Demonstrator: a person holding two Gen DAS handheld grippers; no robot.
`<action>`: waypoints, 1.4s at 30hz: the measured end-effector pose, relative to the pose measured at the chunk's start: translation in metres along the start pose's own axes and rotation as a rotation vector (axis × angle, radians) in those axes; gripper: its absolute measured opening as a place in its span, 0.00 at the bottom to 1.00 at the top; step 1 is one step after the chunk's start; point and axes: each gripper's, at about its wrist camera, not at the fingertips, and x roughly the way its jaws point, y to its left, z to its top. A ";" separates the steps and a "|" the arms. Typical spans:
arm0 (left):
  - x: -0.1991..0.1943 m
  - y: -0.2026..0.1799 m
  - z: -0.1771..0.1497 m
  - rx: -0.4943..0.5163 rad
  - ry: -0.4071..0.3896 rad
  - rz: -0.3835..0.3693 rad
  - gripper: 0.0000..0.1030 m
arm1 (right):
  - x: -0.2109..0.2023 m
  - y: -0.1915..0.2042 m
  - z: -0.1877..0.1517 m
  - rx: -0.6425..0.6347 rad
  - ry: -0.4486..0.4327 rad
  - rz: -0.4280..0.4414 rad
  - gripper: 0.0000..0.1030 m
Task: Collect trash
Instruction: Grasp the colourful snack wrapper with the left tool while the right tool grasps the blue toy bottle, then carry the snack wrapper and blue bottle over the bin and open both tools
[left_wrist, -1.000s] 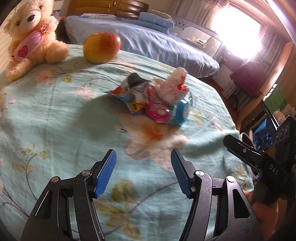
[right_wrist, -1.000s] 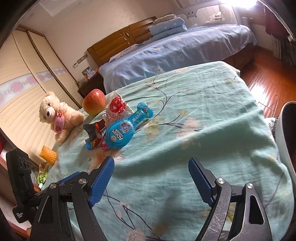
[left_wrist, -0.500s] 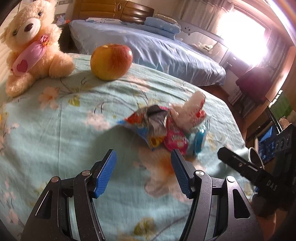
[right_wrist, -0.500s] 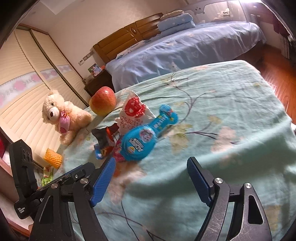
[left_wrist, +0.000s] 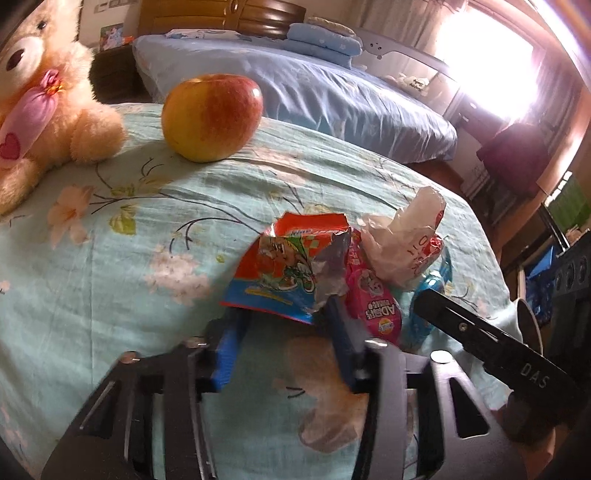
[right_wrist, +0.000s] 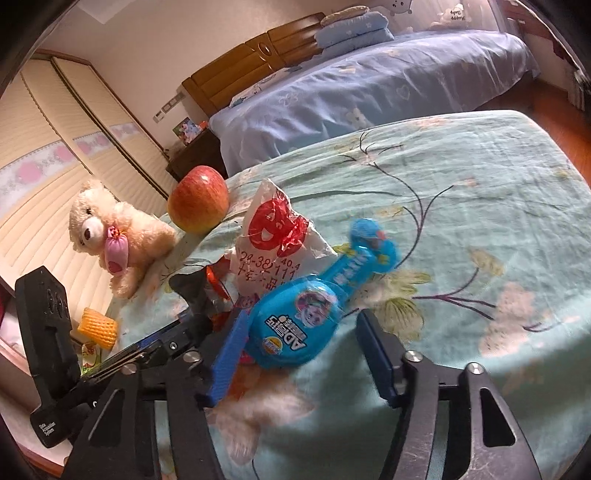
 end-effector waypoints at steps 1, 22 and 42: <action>0.001 -0.001 0.000 0.005 0.007 -0.009 0.17 | 0.001 0.001 0.000 -0.004 -0.001 -0.001 0.52; -0.025 -0.050 -0.023 0.095 -0.001 -0.118 0.03 | -0.064 -0.039 -0.024 0.042 -0.061 0.004 0.51; -0.035 -0.136 -0.059 0.219 0.048 -0.241 0.02 | -0.125 -0.081 -0.045 0.078 -0.133 -0.053 0.51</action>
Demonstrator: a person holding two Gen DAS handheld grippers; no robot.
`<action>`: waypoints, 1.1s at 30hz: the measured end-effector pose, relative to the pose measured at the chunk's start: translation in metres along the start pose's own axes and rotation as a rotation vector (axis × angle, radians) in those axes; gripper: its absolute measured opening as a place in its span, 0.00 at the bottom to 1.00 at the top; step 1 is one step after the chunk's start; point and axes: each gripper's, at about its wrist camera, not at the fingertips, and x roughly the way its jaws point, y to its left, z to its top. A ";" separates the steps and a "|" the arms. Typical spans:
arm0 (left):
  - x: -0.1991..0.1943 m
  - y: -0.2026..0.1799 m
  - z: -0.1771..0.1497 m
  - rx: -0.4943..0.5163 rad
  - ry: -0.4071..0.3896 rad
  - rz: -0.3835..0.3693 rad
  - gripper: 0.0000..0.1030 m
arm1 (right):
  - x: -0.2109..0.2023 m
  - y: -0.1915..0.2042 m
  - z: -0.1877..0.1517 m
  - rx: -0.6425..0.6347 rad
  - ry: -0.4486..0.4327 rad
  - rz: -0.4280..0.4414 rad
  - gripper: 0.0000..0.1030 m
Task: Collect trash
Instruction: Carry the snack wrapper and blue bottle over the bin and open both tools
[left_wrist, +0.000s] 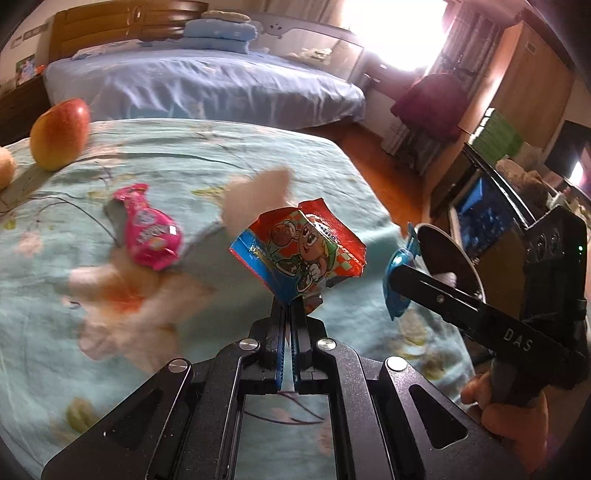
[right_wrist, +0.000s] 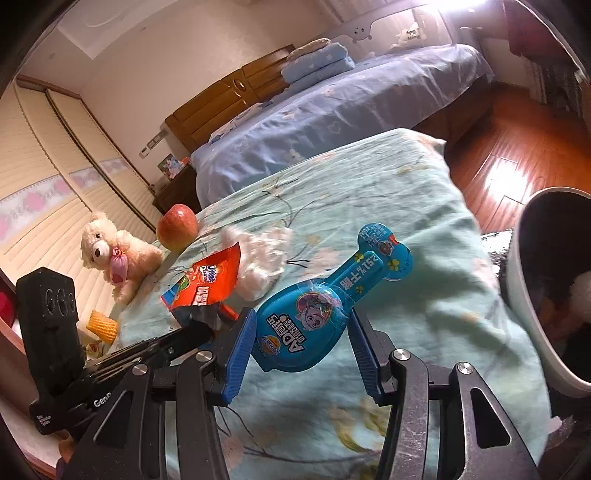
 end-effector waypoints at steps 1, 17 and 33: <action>0.001 -0.005 -0.001 0.007 0.004 -0.005 0.02 | -0.002 -0.002 -0.001 0.002 -0.002 -0.002 0.51; 0.013 -0.067 -0.008 0.104 0.030 -0.051 0.02 | -0.047 -0.045 -0.009 0.052 -0.059 -0.065 0.50; 0.023 -0.111 -0.014 0.177 0.053 -0.079 0.02 | -0.081 -0.076 -0.015 0.076 -0.108 -0.125 0.50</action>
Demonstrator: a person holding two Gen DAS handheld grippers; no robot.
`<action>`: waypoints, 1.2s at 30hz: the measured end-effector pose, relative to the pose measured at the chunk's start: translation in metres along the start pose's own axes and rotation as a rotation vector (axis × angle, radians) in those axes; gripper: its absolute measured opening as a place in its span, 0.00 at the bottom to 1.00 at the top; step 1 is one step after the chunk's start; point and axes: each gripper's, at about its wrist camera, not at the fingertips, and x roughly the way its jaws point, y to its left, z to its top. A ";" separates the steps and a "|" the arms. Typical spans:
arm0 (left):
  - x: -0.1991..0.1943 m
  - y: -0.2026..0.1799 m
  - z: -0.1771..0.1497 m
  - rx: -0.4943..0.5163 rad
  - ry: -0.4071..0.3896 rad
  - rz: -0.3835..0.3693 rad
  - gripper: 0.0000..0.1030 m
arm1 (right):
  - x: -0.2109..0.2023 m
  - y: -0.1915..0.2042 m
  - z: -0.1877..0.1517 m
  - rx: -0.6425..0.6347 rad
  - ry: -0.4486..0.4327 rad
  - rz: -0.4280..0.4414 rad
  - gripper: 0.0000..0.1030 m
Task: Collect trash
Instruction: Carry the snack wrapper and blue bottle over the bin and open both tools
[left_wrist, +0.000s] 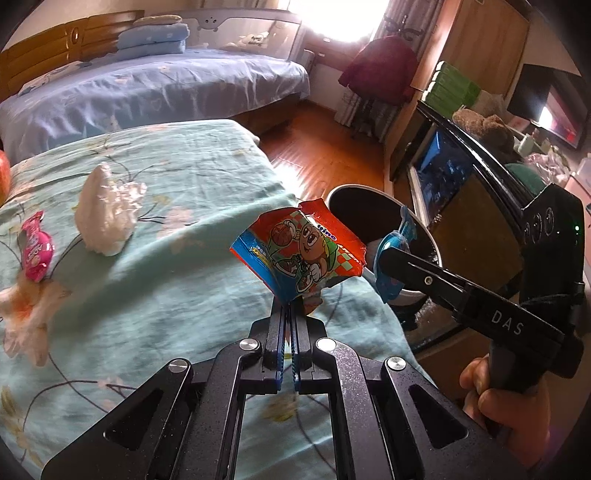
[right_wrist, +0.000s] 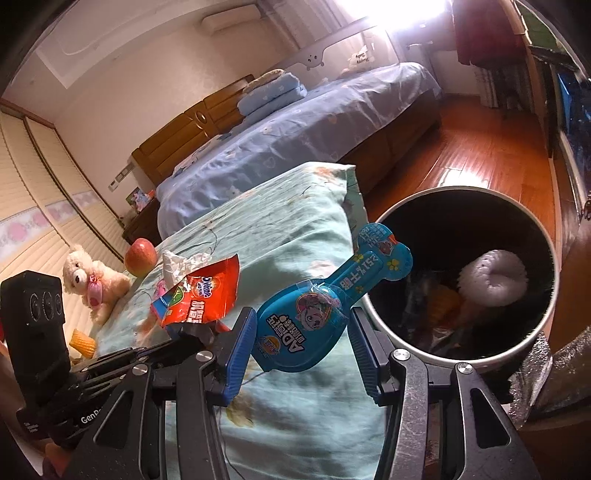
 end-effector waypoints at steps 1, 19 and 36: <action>0.001 -0.003 0.000 0.005 0.001 -0.001 0.02 | -0.001 -0.002 0.000 0.002 -0.002 -0.002 0.50; 0.016 -0.037 0.009 0.059 0.019 -0.021 0.02 | -0.012 -0.034 0.009 0.029 -0.024 -0.052 0.50; 0.035 -0.060 0.022 0.093 0.035 -0.039 0.02 | -0.015 -0.065 0.021 0.040 -0.033 -0.105 0.50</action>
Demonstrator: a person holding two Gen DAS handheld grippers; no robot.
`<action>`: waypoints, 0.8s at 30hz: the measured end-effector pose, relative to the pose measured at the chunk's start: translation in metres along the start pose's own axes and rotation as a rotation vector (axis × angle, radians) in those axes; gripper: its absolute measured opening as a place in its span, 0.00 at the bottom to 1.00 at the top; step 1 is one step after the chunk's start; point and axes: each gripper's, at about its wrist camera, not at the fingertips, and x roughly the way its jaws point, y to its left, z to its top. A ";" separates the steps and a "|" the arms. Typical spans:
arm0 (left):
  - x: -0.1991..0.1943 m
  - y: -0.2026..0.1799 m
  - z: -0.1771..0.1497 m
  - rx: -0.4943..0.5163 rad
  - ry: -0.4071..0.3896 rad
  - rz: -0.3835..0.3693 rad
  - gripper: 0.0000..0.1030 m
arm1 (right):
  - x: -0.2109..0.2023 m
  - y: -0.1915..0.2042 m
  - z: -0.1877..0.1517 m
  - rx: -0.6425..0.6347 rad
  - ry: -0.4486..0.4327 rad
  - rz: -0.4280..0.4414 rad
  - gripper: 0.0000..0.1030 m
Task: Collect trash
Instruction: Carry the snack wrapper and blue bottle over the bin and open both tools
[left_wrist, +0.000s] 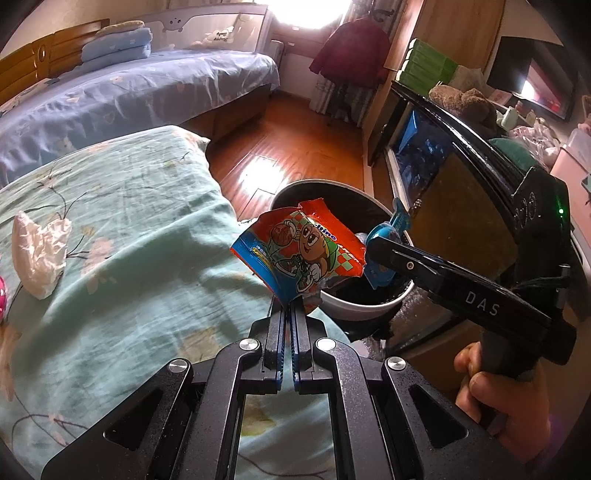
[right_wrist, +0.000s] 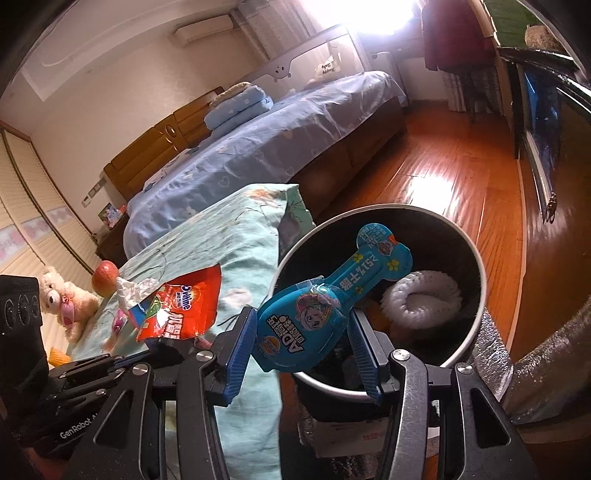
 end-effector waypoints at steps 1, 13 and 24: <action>0.001 -0.001 0.001 0.002 0.002 0.000 0.02 | 0.001 -0.001 0.000 0.001 0.000 -0.002 0.50; 0.013 -0.007 0.009 0.010 0.017 -0.010 0.02 | 0.002 -0.012 0.007 0.008 0.002 -0.020 0.50; 0.024 -0.010 0.014 0.009 0.029 -0.014 0.02 | 0.010 -0.019 0.012 0.003 0.011 -0.037 0.50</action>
